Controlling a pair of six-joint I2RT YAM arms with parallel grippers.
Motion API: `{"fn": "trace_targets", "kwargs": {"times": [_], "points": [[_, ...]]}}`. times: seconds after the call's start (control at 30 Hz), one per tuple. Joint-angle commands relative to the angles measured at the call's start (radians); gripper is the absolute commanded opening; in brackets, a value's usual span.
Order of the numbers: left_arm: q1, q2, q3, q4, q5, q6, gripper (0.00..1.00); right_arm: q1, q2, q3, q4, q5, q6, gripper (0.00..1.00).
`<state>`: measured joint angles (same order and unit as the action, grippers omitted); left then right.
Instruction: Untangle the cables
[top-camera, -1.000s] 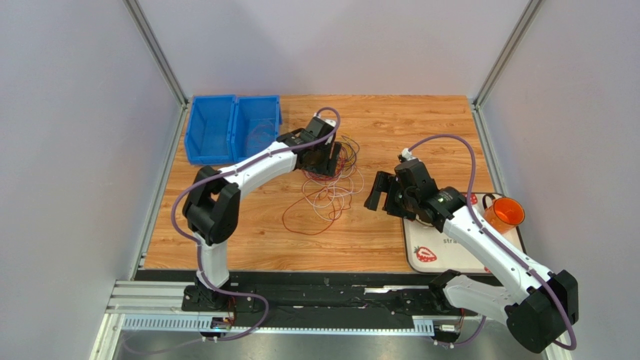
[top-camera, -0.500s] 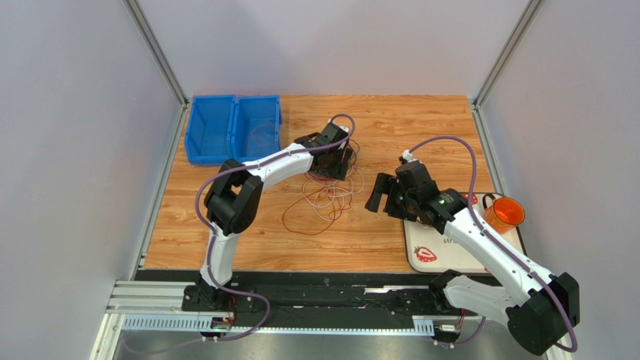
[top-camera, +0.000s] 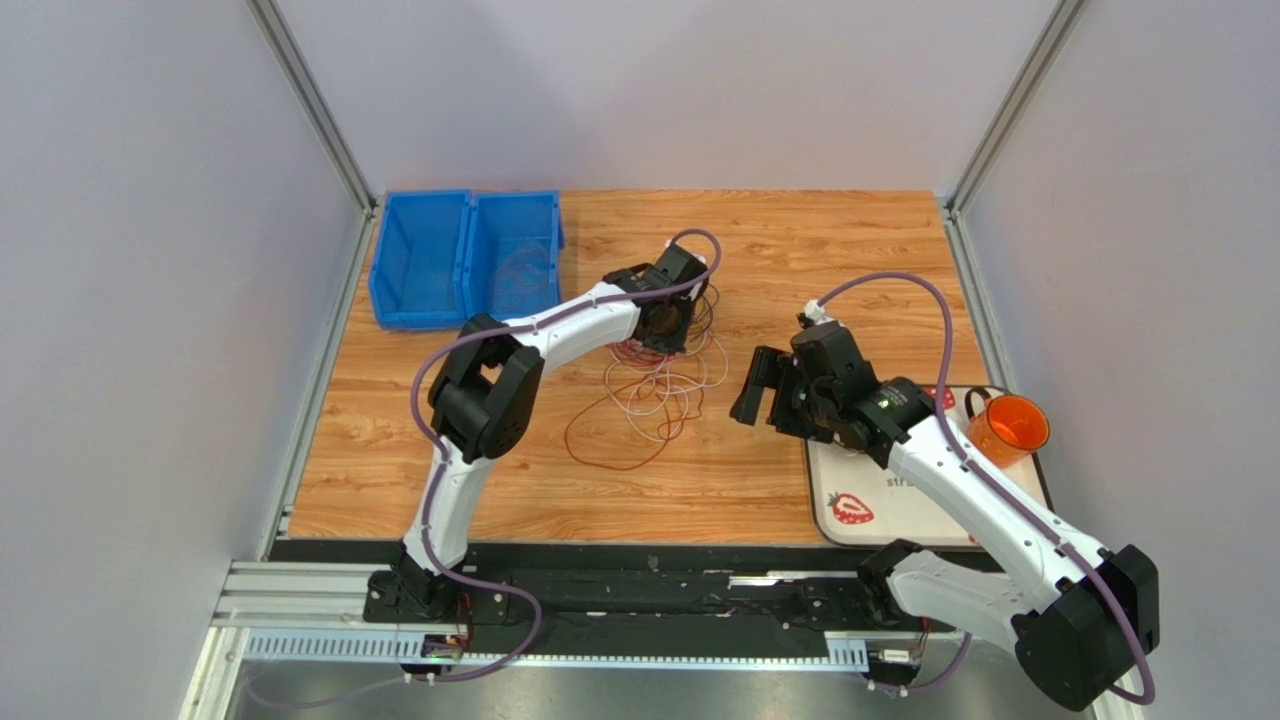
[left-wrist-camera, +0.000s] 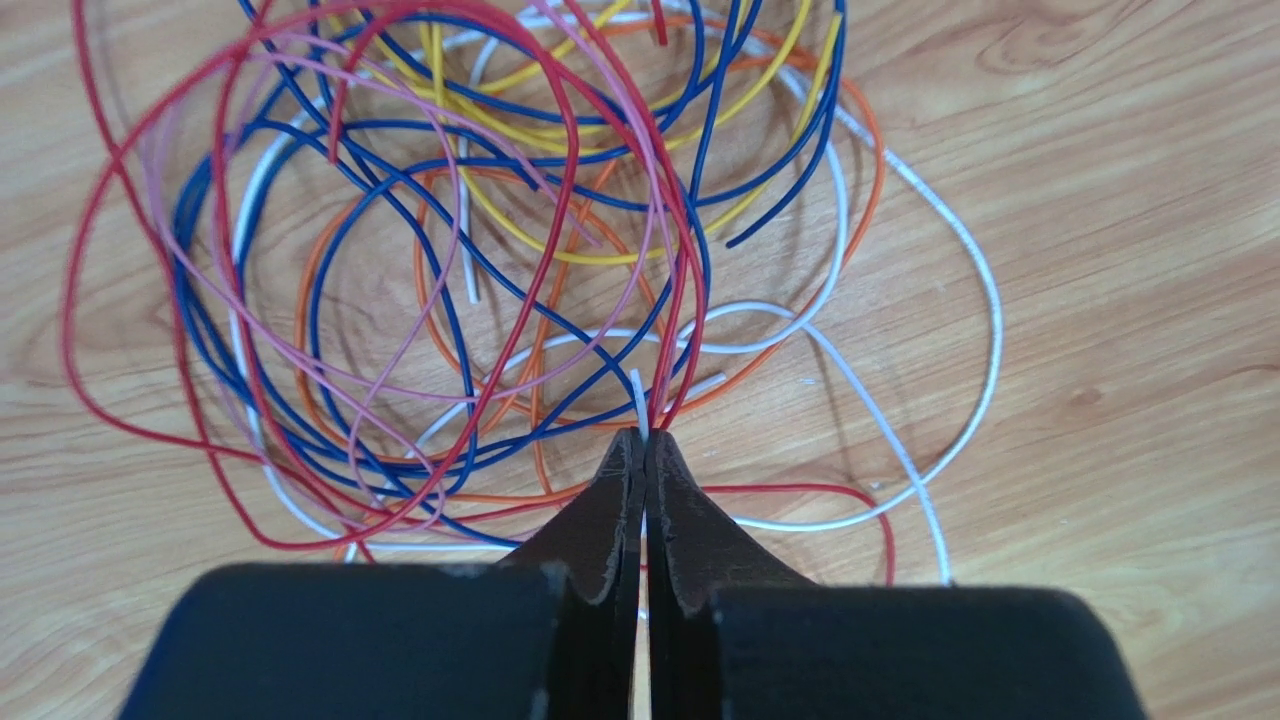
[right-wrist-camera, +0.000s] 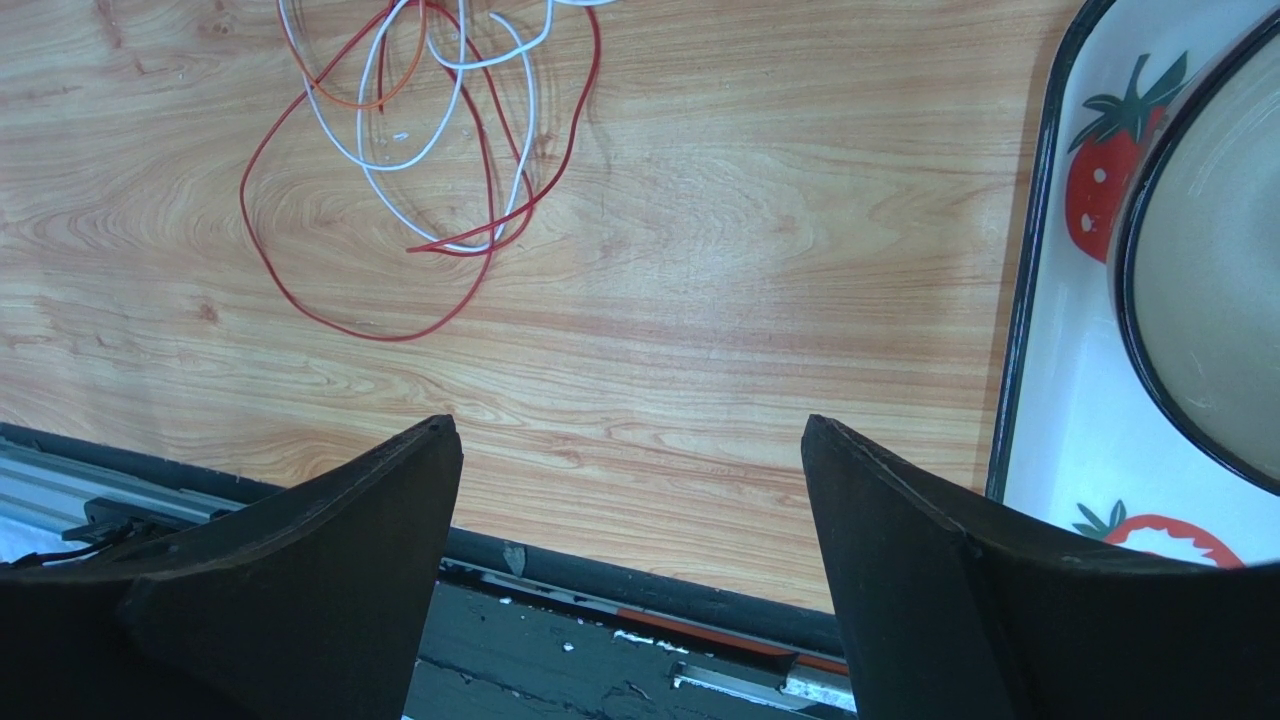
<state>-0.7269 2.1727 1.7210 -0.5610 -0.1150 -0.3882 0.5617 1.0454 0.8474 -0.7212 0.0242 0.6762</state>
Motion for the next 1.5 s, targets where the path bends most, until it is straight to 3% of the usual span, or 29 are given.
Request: {"fn": "trace_targets", "kwargs": {"times": [0.0,0.07,0.27,0.4,0.53,0.6,0.7,0.73,0.83,1.07,1.27,1.47], "points": [[-0.006,-0.059,0.135,-0.098,-0.034,0.012,0.00,0.003,-0.005,0.002,0.031,-0.009,-0.009,0.88],[-0.006,-0.086,0.202,-0.167,-0.043,0.012,0.00,0.004,-0.011,0.002,0.032,-0.007,-0.009,0.88],[-0.006,-0.232,0.608,-0.454,0.029,0.018,0.00,0.003,-0.022,0.005,0.034,0.000,-0.007,0.88],[-0.006,-0.362,0.660,-0.470,0.043,0.009,0.00,0.001,-0.031,0.010,0.034,0.008,-0.007,0.88],[-0.002,-0.513,0.496,-0.422,-0.041,0.020,0.00,0.003,-0.027,0.016,0.037,0.005,-0.007,0.88],[0.013,-0.583,0.332,-0.375,-0.045,0.015,0.00,0.001,-0.025,0.015,0.040,0.000,-0.007,0.89],[0.026,-0.646,0.105,-0.308,0.006,-0.011,0.27,0.001,-0.024,0.005,0.046,-0.004,-0.004,0.89],[0.027,-0.660,0.048,-0.283,0.023,-0.020,0.48,0.001,-0.021,0.005,0.051,-0.004,-0.004,0.89],[0.027,-0.702,-0.150,-0.205,0.063,-0.057,0.63,0.001,-0.015,0.004,0.051,-0.009,-0.003,0.89],[0.026,-0.741,-0.401,-0.146,0.031,-0.087,0.66,0.001,0.010,-0.007,0.077,-0.050,-0.001,0.88],[-0.011,-0.728,-0.507,-0.051,0.011,-0.109,0.63,0.000,0.051,-0.013,0.123,-0.087,0.011,0.88],[-0.020,-0.630,-0.557,0.073,-0.058,-0.034,0.59,0.003,0.065,-0.010,0.134,-0.102,0.002,0.88]]}}
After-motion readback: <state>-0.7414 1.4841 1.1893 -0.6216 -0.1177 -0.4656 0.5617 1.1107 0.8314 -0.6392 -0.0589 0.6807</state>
